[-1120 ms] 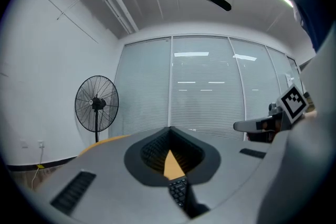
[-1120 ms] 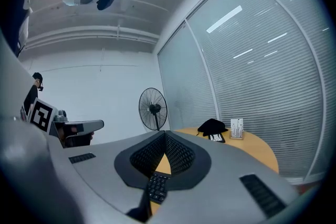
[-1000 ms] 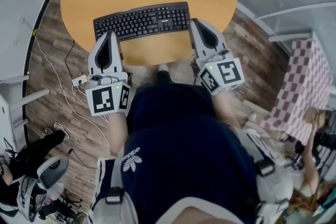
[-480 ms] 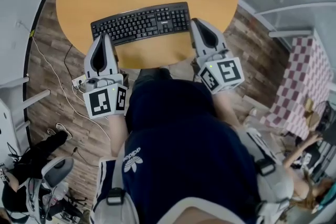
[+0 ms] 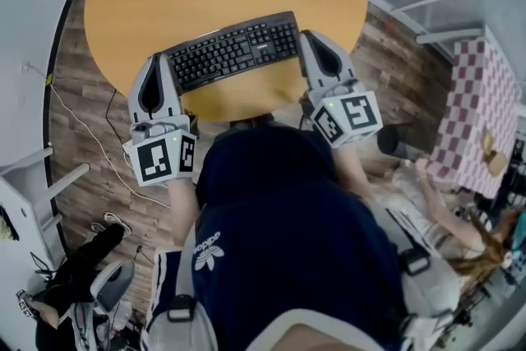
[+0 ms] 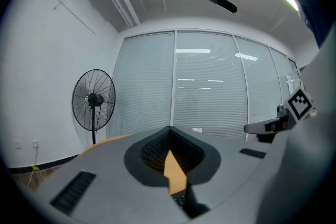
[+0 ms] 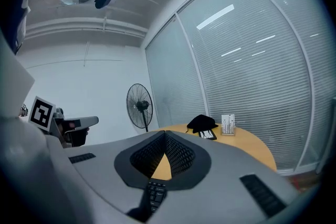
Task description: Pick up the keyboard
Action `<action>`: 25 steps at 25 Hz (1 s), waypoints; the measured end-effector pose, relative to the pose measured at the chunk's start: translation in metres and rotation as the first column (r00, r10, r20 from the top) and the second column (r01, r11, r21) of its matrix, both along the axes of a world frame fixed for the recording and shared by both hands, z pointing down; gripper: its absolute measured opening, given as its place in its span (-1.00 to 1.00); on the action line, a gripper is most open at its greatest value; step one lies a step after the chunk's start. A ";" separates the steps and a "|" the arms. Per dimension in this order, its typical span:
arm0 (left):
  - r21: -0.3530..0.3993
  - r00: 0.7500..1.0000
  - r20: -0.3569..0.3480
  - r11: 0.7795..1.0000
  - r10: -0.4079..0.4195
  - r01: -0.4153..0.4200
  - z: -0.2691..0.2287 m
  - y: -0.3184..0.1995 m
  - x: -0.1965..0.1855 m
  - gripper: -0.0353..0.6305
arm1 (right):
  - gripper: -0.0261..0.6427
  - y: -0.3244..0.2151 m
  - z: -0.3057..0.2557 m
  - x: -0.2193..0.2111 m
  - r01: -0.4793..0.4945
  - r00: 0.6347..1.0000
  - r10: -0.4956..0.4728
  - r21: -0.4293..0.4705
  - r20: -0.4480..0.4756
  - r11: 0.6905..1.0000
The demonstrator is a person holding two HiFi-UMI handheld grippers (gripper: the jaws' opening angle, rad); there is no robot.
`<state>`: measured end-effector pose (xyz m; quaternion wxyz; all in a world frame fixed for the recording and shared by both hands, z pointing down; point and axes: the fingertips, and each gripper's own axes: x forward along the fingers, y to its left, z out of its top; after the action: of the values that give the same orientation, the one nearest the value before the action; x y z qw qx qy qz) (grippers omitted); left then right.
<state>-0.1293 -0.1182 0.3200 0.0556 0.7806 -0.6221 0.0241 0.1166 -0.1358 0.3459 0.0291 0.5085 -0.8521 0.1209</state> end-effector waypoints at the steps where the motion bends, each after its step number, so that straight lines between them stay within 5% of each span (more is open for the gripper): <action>1: -0.002 1.000 0.000 1.000 0.002 -0.002 0.001 -0.001 -0.004 -0.89 | -0.92 0.000 0.001 -0.001 -0.009 1.000 0.009 -0.003 -0.004 1.000; 10: -0.080 1.000 -0.012 0.997 -0.005 0.004 0.035 0.000 -0.032 -0.89 | -0.92 -0.003 0.027 -0.003 -0.062 0.997 0.060 -0.052 -0.038 0.997; 25: -0.104 0.994 -0.001 0.989 -0.106 0.105 0.037 0.000 -0.037 -0.89 | -0.92 -0.036 0.021 0.007 0.011 1.000 -0.012 -0.046 -0.028 0.999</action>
<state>-0.1665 -0.1187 0.3573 0.0991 0.7428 -0.6601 0.0510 0.1235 -0.1719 0.3670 0.0536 0.5046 -0.8514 0.1329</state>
